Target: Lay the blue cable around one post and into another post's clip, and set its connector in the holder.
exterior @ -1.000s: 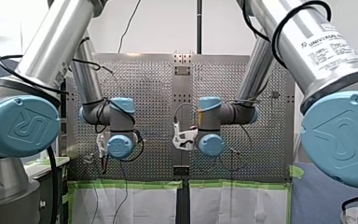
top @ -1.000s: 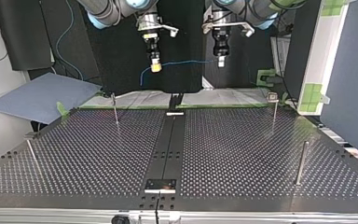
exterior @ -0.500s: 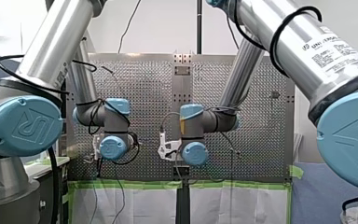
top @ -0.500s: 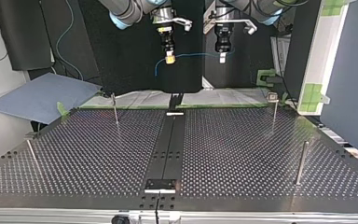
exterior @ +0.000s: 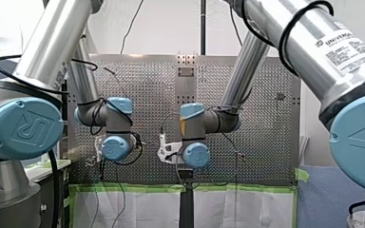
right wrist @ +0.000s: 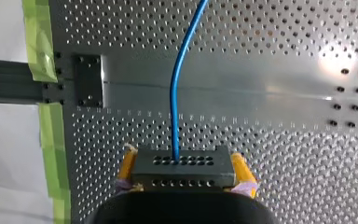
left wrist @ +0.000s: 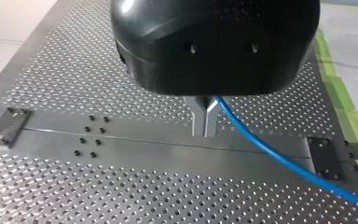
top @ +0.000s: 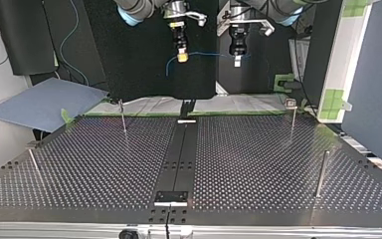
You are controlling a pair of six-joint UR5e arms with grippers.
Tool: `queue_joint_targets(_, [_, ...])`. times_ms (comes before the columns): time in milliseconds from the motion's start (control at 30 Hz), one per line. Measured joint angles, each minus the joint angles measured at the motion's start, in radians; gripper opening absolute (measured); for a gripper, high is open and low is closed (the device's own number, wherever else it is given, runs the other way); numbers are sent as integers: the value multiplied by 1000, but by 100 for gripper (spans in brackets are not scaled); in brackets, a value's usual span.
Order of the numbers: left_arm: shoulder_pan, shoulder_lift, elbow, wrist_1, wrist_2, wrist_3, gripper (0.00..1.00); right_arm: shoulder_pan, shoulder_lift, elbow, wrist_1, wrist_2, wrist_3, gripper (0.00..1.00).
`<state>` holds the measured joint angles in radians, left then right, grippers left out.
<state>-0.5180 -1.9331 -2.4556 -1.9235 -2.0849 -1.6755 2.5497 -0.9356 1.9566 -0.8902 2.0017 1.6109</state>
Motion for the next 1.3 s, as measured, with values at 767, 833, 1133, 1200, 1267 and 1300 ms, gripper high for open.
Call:
queue_joint_targets(767, [50, 194, 79, -193, -24, -90, 0, -55, -184, -61, 86, -36, -7, 0])
queue_joint_targets(833, [55, 212, 97, -212, -25, -98, 0, -59, -202, -75, 93, -51, -9, 0])
queue_joint_targets(1133, [94, 289, 172, -288, -51, -120, 0, -71, -278, -139, 150, -76, -13, 0])
queue_joint_targets(1200, [110, 308, 186, -307, -54, -126, 0, -74, -295, -148, 161, -81, -14, 0])
queue_joint_targets(1267, [124, 324, 193, -322, -48, -136, 0, -79, -315, -157, 170, -90, -14, 0])
queue_joint_targets(1300, [136, 335, 196, -335, -40, -145, 0, -80, -323, -161, 175, -94, -15, 0])
